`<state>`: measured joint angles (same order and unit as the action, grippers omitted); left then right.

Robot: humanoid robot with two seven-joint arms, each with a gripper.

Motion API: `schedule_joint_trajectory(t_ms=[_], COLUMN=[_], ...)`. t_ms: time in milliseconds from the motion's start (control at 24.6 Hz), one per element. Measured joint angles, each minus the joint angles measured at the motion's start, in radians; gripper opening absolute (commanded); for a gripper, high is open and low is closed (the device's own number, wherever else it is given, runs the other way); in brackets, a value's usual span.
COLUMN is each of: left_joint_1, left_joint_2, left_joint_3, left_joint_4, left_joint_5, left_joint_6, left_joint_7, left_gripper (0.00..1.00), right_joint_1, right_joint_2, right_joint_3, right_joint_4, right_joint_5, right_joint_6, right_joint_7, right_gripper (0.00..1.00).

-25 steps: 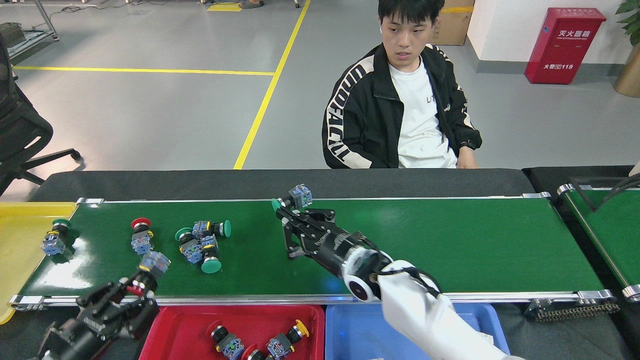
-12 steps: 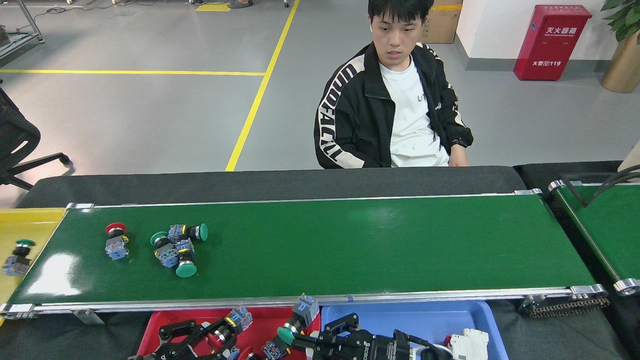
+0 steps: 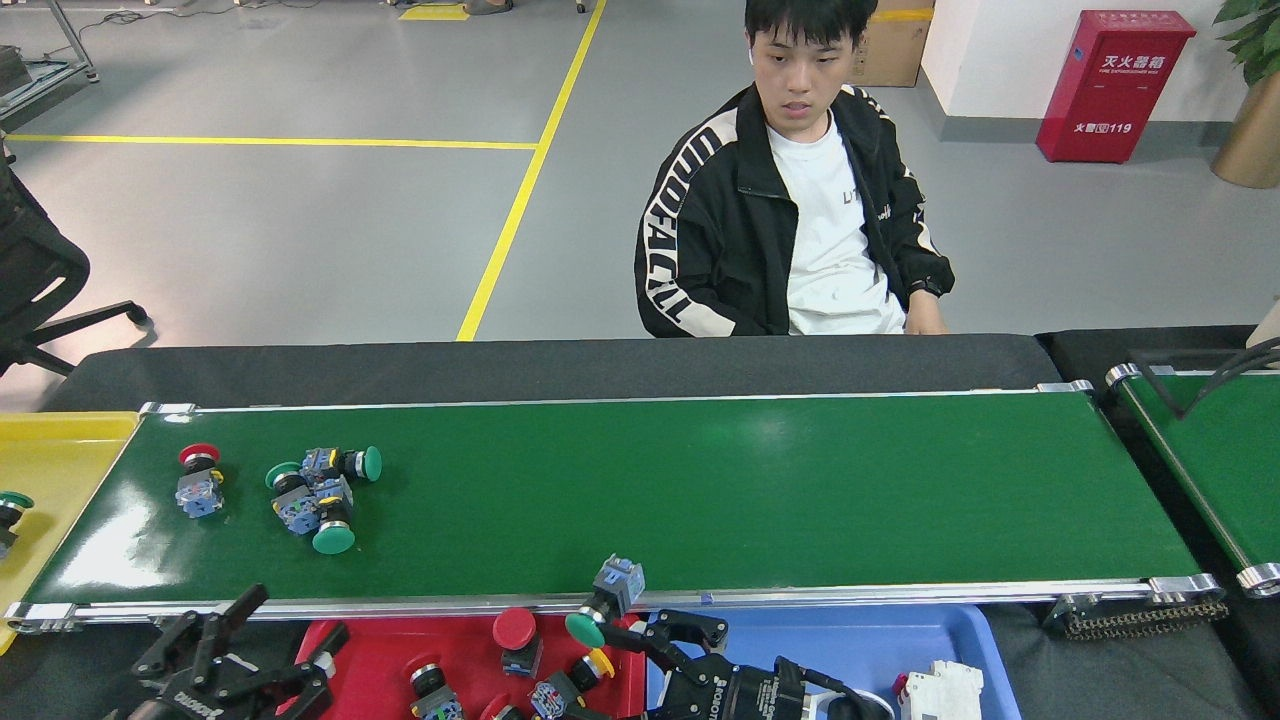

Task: Pick switch part from conveyor to tray

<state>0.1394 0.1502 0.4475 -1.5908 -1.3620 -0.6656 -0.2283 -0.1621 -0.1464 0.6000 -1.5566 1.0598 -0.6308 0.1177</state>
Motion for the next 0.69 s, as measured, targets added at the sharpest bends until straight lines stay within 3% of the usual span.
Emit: schedule_joint_trajectory(t_ms=[284, 488, 691], left_joint_1=[-0.093, -0.180, -0.336], left_joint_2=[0.003, 0.011, 0.024], left_joint_3=[-0.003, -0.007, -0.019], left_joint_4=[0.107, 0.196, 0.385], left_joint_5=[-0.007, -0.062, -0.135], left_joint_6=[0.172, 0.213, 0.242], left_joint_7=[-0.017, -0.018, -0.006], left_gripper=[1.00, 1.00, 1.00], right_joint_1=[0.040, 0.040, 0.040], right_joint_2=[0.015, 0.016, 0.031], right_joint_3=[0.010, 0.011, 0.013], right_joint_4=[-0.001, -0.001, -0.001], right_joint_5=[0.027, 0.030, 0.033], right_joint_6=[-0.004, -0.008, -0.010], right_joint_7=[0.015, 0.019, 0.021], right_gripper=[0.99, 0.99, 0.99])
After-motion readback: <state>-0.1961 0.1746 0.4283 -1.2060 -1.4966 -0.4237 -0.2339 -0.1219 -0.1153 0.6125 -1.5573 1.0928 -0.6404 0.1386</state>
